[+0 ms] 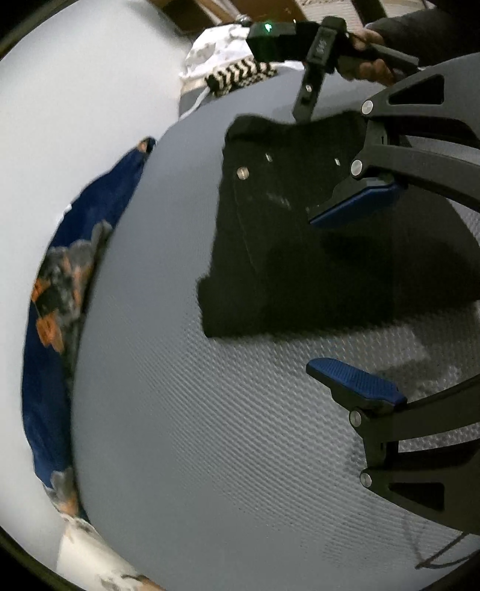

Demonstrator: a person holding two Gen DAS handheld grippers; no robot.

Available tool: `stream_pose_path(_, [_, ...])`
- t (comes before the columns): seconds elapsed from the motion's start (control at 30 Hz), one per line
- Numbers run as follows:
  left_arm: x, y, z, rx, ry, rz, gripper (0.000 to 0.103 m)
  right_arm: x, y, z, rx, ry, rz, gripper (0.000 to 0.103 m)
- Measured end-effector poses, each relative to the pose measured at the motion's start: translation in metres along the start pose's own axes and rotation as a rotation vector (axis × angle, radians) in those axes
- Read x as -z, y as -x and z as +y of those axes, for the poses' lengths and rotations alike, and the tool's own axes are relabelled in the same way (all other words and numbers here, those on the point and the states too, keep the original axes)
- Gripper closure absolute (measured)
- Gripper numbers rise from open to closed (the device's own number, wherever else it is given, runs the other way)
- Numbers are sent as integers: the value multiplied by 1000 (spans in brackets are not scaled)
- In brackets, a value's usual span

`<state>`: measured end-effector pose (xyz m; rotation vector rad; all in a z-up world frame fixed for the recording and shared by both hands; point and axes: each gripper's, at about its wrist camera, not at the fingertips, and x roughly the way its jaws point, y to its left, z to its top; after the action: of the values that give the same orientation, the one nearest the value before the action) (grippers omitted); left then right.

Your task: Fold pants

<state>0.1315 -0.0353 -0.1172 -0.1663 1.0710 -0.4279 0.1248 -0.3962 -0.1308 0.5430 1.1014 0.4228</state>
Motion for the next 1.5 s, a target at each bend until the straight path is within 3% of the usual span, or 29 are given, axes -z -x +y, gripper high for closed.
stream_pose_path(0.1, [6,-6,3,-9,16,23,30,-6,-7,-1,-39,27,10,32])
stream_pose_path(0.37, [10,-9,4,-12,44,29,30,-22,-27,-3,-150,42,24,50])
stream_pose_path(0.5, [11,-10,4,-12,51,32,30,-25,-30,-7,-175,4,16,65])
stream_pose_path(0.53, [11,-11,3,-13,51,32,30,-24,-31,-6,-170,-8,15,74])
stream_pose_path(0.73, [8,-14,0,-19,41,22,30,-16,-17,20,-79,-5,-51,93])
stream_pose_path(1.0, [1,-14,-6,6,27,10,30,4,32,51,23,-45,-149,94])
stream_pose_path(1.13, [-3,-16,-14,12,-2,5,30,17,44,29,66,-129,-177,94])
stream_pose_path(1.3, [-7,-24,-22,-18,-42,6,30,31,29,-17,102,-252,-157,94])
stream_pose_path(1.5, [-7,-57,-27,-99,-92,76,30,26,23,-12,174,-211,-129,83])
